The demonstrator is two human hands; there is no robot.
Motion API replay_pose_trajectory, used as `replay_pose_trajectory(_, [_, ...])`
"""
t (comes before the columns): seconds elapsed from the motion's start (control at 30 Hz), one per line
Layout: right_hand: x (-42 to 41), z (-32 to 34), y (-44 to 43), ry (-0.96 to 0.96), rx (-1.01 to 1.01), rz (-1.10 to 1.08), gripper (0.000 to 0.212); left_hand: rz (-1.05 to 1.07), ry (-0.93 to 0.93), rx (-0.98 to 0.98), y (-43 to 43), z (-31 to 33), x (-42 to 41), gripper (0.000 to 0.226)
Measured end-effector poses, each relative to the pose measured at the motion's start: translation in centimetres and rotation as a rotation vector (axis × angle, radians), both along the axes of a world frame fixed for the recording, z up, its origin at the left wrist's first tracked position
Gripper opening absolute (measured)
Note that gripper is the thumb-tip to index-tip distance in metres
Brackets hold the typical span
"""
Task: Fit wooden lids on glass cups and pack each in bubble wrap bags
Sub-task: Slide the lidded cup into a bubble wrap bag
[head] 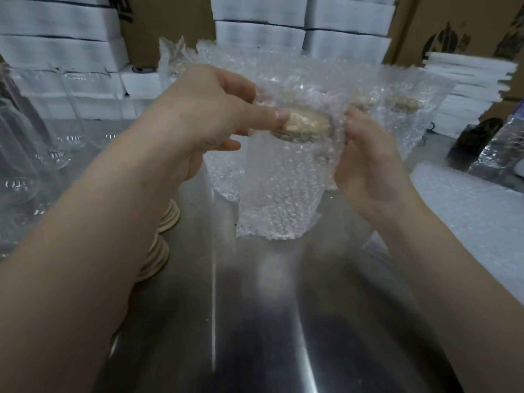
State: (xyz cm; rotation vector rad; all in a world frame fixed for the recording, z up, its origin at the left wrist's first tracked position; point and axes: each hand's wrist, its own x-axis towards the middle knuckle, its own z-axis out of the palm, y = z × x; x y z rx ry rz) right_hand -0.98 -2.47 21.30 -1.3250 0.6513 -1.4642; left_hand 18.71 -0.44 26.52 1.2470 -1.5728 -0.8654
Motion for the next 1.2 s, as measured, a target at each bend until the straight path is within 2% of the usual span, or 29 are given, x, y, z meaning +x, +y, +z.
replay_pose_trajectory(0.07, [0.3, -0.2, 0.1, -0.004, -0.049, -0.062, 0.023, -0.010, 0.031, -0.031, 0.1, 0.1, 0.0, 0.065])
replay_pose_trajectory(0.2, [0.2, -0.3, 0.2, -0.058, -0.037, -0.159, 0.015, 0.030, 0.038, -0.111, 0.2, 0.0, 0.1, 0.011])
replay_pose_trajectory(0.23, [0.2, -0.2, 0.2, -0.056, -0.028, -0.183, 0.018, 0.038, 0.027, -0.129, 0.3, 0.0, 0.1, 0.009])
replay_pose_trajectory(0.33, [0.1, -0.2, 0.3, -0.062, -0.031, -0.232, 0.027, 0.054, 0.020, -0.136, 0.4, 0.0, 0.1, 0.016])
replay_pose_trajectory(0.67, [0.2, -0.3, 0.5, 0.011, -0.140, -0.327, 0.019, 0.048, 0.095, -0.068, 0.4, -0.1, -0.2, 0.034])
replay_pose_trajectory(0.8, [0.3, -0.4, 0.6, 0.020, -0.130, -0.323, 0.030, 0.082, 0.252, 0.008, -0.1, -0.8, -0.7, 0.039])
replay_pose_trajectory(1.0, [0.4, -0.5, 0.4, -0.074, -0.018, -0.277, 0.040, 0.134, 0.467, 0.010, -1.1, -2.2, -1.6, 0.040])
replay_pose_trajectory(1.2, [0.5, -0.6, 0.2, -0.143, 0.051, -0.240, 0.041, 0.159, 0.701, 0.010, -1.6, -3.4, -2.2, 0.045])
